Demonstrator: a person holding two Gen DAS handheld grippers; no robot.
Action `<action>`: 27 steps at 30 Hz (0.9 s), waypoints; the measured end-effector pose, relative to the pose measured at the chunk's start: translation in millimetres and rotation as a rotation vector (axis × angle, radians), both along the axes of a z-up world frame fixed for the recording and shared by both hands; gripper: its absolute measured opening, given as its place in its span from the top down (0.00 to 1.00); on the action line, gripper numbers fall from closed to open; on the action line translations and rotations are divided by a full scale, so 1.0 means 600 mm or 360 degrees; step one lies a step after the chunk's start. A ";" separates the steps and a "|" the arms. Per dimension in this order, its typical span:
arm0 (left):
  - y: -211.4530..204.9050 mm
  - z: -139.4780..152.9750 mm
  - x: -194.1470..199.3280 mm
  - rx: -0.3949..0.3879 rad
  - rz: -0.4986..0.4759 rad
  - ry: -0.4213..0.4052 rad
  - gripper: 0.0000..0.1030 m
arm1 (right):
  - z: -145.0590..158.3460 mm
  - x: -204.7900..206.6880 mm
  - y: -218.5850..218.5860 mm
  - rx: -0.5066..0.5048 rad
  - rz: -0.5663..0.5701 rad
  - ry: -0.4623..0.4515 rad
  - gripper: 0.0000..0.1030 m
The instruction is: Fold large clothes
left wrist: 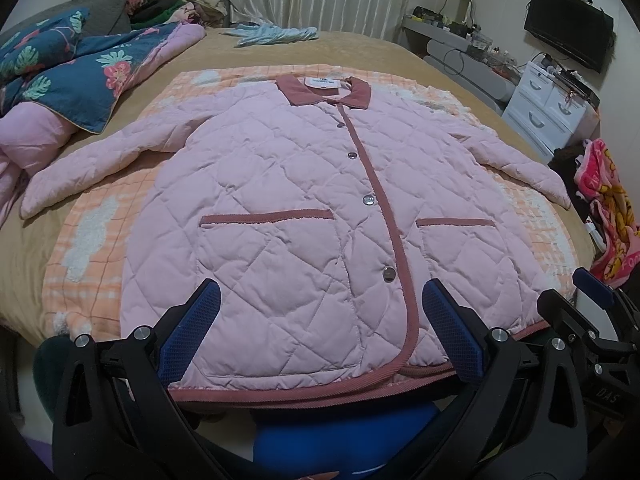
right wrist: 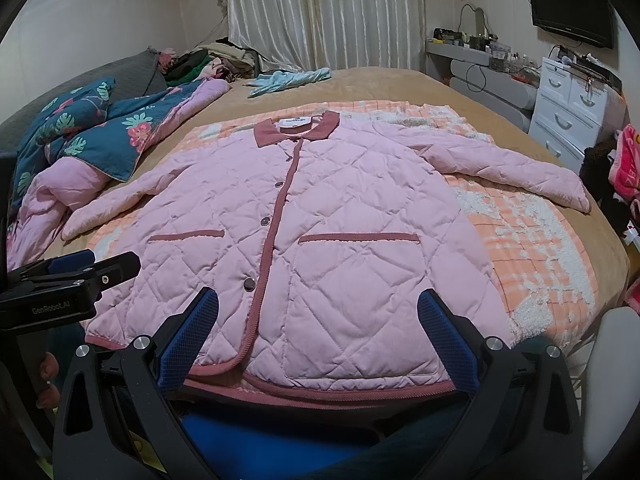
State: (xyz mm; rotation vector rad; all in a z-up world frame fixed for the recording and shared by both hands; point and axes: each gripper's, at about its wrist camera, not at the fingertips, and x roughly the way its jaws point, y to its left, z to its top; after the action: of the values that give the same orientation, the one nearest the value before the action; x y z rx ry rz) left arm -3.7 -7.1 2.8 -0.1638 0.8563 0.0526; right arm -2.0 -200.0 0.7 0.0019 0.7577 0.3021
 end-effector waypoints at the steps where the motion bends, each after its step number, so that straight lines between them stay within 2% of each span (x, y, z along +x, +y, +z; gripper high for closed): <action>1: -0.001 0.000 0.000 0.0003 0.0001 0.0000 0.08 | 0.001 0.000 0.000 0.0004 0.0000 0.0002 0.04; 5: 0.004 -0.013 0.010 0.0001 0.0006 0.0015 0.08 | -0.006 0.006 -0.001 0.0007 0.0006 0.0008 0.04; 15: 0.012 -0.011 0.036 0.0027 0.0020 0.0026 0.08 | -0.009 0.028 0.002 -0.0006 0.0018 0.0017 0.04; 20: 0.020 -0.009 0.065 -0.0003 -0.0004 0.0047 0.08 | -0.004 0.057 0.010 -0.0005 0.0046 0.0040 0.04; 27: 0.033 0.000 0.112 0.0022 0.0031 0.0065 0.08 | 0.010 0.109 0.015 0.0001 0.0038 0.0042 0.04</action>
State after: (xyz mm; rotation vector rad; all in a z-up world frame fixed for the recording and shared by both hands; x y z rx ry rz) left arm 63.3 12.9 2.8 -0.1587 0.8947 0.0806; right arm 63.7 -191.1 6.5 -0.0029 0.7842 0.3256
